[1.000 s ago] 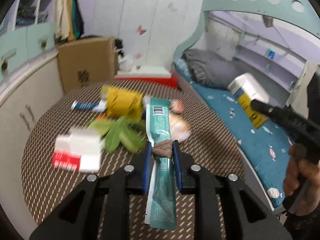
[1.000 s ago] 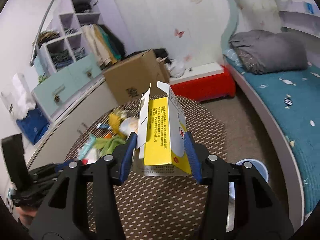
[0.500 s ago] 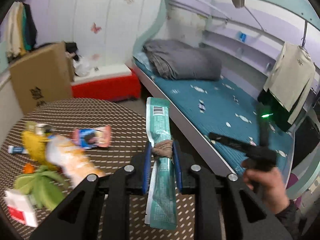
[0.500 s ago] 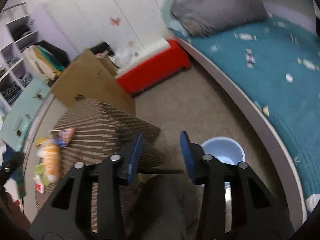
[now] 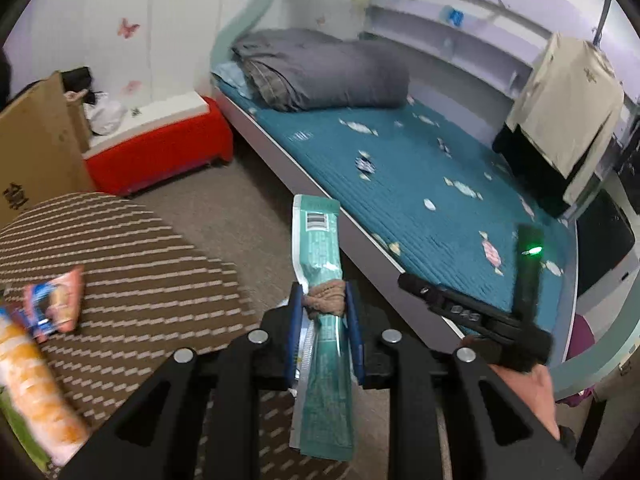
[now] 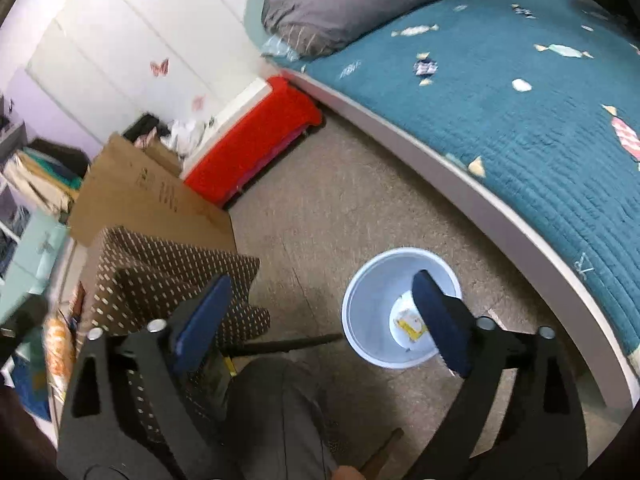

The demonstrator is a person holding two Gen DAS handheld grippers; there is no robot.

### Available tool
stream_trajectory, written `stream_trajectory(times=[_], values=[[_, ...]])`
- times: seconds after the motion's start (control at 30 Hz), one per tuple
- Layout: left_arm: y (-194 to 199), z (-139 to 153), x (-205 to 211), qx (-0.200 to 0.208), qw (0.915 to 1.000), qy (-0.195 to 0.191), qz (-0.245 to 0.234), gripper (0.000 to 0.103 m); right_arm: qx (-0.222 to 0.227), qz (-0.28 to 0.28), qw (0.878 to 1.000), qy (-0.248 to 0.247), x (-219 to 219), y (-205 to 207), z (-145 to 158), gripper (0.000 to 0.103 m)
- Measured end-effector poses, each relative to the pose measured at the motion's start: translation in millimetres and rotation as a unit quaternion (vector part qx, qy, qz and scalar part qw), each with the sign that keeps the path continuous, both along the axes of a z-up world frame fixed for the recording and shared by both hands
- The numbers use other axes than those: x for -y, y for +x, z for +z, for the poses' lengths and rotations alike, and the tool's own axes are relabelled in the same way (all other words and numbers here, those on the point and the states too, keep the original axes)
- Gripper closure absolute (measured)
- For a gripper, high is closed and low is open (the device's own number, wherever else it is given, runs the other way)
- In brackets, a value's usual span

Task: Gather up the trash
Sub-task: 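Carry both items to the blue wastebasket and open both grippers over it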

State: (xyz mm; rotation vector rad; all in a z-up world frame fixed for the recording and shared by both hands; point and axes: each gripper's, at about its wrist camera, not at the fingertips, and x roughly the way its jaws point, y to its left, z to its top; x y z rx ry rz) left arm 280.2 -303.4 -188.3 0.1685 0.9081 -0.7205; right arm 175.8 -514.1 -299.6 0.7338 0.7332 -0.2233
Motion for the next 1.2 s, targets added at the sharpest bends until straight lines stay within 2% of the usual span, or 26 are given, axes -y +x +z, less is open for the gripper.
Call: stream_trajectory(times=[0.1,0.27,0.33,0.4,0.47,0.5,0.53,0.57,0.67,0.8,0.83,0.9,0.97,1.2], values=[[7.2,-19.9,33.2,-0.017,0.9996,0.019,-0.012,0.082,0.016,-0.013,1.0,-0.012,5.8,-11.9,17.4,0.006],[25.6,-65.1,81.9,-0.07,0.9952,0.061,-0.032,0.082,0.041,-0.034,0.998,-0.019,20.5,-28.6,39.4,0.006],[33.1,-76.3,97.8,-0.086,0.9926,0.079,-0.035,0.081,0.045,-0.043,0.998,-0.022,26.4,-34.3,44.8,0.006],[38.7,-79.1,107.5,-0.085,0.9921,0.083,-0.041,0.079,0.047,-0.049,0.997,-0.022,29.9,-37.5,48.6,0.006],[46.3,-84.2,118.4,-0.083,0.9902,0.104,-0.041,0.047,0.047,-0.052,0.997,-0.023,32.4,-40.9,50.4,0.006],[49.1,-84.1,119.3,-0.08,0.9908,0.104,-0.034,0.015,0.046,-0.054,0.997,-0.024,32.2,-41.9,51.2,0.006],[51.9,-82.3,118.8,-0.067,0.9923,0.102,-0.02,0.007,0.045,-0.056,0.997,-0.024,32.6,-43.6,52.0,0.006],[53.2,-80.9,118.9,-0.058,0.9927,0.106,-0.011,0.007,0.045,-0.056,0.997,-0.023,33.7,-45.4,52.6,0.006],[56.4,-79.4,115.4,-0.066,0.9914,0.113,-0.006,0.007,0.046,-0.069,0.996,-0.029,33.2,-50.3,56.4,0.006],[44.9,-58.0,99.2,-0.036,0.9954,0.089,0.007,0.007,0.064,-0.081,0.992,-0.069,20.4,-54.9,69.7,0.006],[40.5,-51.5,93.9,-0.028,0.9961,0.083,0.01,0.007,0.065,-0.078,0.99,-0.097,13.0,-54.8,76.1,0.006],[32.0,-38.7,84.3,-0.007,0.9971,0.074,0.018,0.007,0.062,-0.063,0.989,-0.115,1.9,-52.8,85.6,0.006],[21.3,-22.6,70.9,0.015,0.9976,0.063,0.025,0.007,0.066,-0.05,0.99,-0.112,-5.2,-52.3,91.5,0.006],[-11.7,26.3,21.9,0.075,0.9953,0.026,0.055,0.007,0.081,-0.015,0.985,-0.151,-45.1,-54.7,127.2,0.006]])
